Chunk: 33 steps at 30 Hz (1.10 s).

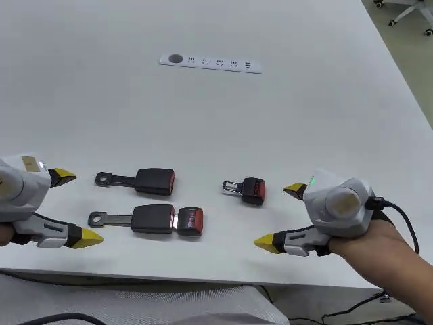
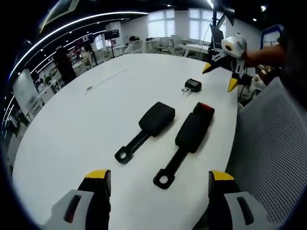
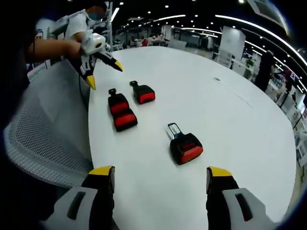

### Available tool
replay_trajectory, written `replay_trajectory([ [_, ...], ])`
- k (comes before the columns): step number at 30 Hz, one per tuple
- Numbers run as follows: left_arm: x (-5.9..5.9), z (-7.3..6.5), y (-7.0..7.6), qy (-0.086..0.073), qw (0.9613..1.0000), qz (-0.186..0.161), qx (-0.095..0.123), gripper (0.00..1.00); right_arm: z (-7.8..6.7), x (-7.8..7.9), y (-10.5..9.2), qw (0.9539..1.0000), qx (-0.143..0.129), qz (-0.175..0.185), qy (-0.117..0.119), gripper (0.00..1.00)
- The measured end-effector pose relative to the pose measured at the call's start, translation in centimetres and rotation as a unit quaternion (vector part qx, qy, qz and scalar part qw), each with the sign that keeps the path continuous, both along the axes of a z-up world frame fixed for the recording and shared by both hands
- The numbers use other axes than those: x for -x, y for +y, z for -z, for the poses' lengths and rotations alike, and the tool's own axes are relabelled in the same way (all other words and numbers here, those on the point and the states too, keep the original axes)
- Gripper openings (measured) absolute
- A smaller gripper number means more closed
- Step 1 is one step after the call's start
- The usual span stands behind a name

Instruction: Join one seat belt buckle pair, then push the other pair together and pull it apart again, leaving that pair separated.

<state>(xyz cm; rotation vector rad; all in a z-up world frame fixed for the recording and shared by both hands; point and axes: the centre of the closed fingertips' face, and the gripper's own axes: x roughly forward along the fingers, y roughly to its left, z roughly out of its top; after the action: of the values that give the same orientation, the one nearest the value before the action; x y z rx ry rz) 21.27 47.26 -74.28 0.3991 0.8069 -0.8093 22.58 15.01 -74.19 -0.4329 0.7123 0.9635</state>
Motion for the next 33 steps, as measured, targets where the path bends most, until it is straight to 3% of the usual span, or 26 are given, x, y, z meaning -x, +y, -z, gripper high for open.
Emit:
replay_trajectory([
  [1, 0.2, -0.1, 0.0, 0.0, 1.0, -0.005, 0.004, 0.89, -0.2, 0.1, 0.2, 0.9999, -0.011, 0.005, 0.0, 0.8],
  [2, 0.2, -0.3, 0.0, -0.001, 0.9998, -0.014, 0.015, 0.9, -0.8, 0.0, 1.1, 0.9986, -0.051, 0.016, -0.003, 0.84],
  [4, 0.2, -0.3, -0.1, -0.005, 0.9996, -0.019, 0.019, 0.95, -1.1, -0.1, 1.4, 0.9969, -0.072, 0.033, -0.001, 0.91],
  [7, 0.2, -0.2, 0.4, -0.016, 0.9994, -0.024, 0.021, 1.0, -0.9, 0.1, 1.4, 0.9977, -0.058, 0.029, -0.019, 0.99],
  [15, -0.2, -0.8, 0.5, -0.036, 0.9983, -0.04, 0.024, 1.0, -0.8, 0.9, 1.3, 0.9969, -0.058, 0.047, -0.025, 0.99],
  [20, -0.3, -1.2, -0.1, -0.043, 0.9974, -0.04, 0.042, 1.0, -0.9, 0.9, 1.3, 0.9963, -0.061, 0.052, -0.031, 0.99],
  [25, -0.3, -2.1, -1.6, -0.066, 0.9953, -0.022, 0.068, 1.0, -1.2, 1.1, 1.7, 0.9952, -0.068, 0.058, -0.037, 0.99],
  [33, -0.4, -1.4, -1.1, -0.056, 0.9958, -0.029, 0.066, 1.0, -1.2, 0.9, 1.7, 0.9944, -0.073, 0.062, -0.044, 0.99],
])
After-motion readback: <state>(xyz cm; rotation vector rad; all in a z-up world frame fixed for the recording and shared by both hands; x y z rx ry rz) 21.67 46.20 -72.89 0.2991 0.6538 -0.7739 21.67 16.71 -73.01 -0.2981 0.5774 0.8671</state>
